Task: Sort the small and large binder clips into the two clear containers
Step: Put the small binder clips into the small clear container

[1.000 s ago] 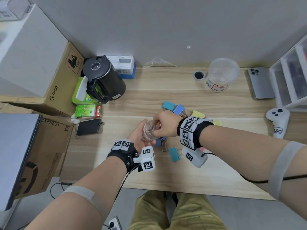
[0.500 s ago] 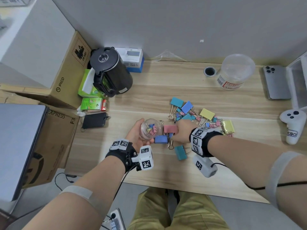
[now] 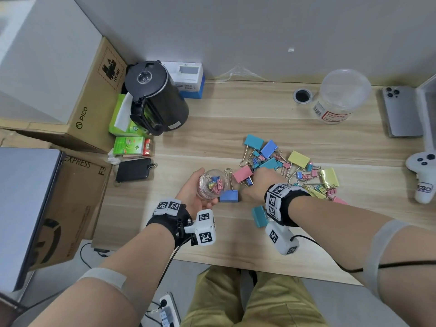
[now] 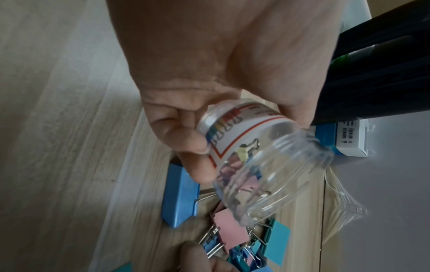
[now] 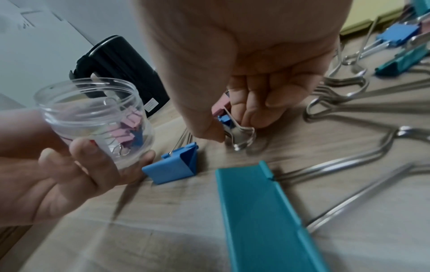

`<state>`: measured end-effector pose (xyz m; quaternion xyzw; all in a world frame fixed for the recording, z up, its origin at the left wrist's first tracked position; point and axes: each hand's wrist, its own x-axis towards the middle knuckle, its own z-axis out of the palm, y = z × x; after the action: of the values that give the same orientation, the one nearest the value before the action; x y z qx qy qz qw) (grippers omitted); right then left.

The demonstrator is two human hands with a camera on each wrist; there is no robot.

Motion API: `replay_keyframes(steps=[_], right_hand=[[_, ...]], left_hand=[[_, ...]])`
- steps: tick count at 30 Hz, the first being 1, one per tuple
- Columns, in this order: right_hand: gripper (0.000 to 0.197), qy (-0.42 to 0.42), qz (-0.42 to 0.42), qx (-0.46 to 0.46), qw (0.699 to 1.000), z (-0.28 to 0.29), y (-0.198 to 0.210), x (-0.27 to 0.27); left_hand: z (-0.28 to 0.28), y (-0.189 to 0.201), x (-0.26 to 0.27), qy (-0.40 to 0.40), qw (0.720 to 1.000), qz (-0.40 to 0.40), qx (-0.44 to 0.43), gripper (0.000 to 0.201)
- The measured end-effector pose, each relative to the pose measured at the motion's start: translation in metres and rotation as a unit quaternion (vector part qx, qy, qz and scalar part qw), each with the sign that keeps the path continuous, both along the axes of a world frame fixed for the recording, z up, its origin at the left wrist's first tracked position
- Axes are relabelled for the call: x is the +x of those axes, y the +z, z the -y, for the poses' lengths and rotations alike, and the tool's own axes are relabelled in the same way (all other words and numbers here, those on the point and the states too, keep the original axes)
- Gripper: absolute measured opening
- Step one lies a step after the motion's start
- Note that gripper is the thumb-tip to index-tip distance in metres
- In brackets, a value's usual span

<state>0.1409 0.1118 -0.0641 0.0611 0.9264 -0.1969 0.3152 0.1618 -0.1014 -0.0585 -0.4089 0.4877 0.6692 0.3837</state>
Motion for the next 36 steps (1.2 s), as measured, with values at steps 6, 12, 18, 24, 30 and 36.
replay_keyframes(steps=[6,12,18,24,30,36], right_hand=[[0.055,-0.008,-0.004,-0.079,0.997,-0.01,0.016,-0.002],[0.058,0.089,-0.001,-0.061,0.994,-0.008,0.023,-0.005],[0.028,0.225,0.031,0.002,0.974,0.008,0.012,0.002],[0.035,0.243,-0.016,-0.002,0.97,0.005,0.005,0.004],[0.034,0.195,-0.124,-0.023,0.973,-0.008,0.01,-0.002],[0.056,0.15,-0.094,0.012,0.984,-0.01,0.002,-0.009]], left_hand=[[-0.004,0.01,-0.006,0.003,1.0,-0.015,0.001,0.065],[-0.009,0.02,-0.013,0.011,0.999,-0.028,0.014,0.066],[-0.004,0.016,-0.006,0.019,0.999,-0.026,0.013,0.066],[0.0,0.013,0.003,0.023,1.0,-0.019,0.008,0.065],[-0.001,0.017,0.002,0.029,0.999,-0.024,0.014,0.064],[-0.001,0.016,0.001,0.026,0.999,-0.029,0.007,0.064]])
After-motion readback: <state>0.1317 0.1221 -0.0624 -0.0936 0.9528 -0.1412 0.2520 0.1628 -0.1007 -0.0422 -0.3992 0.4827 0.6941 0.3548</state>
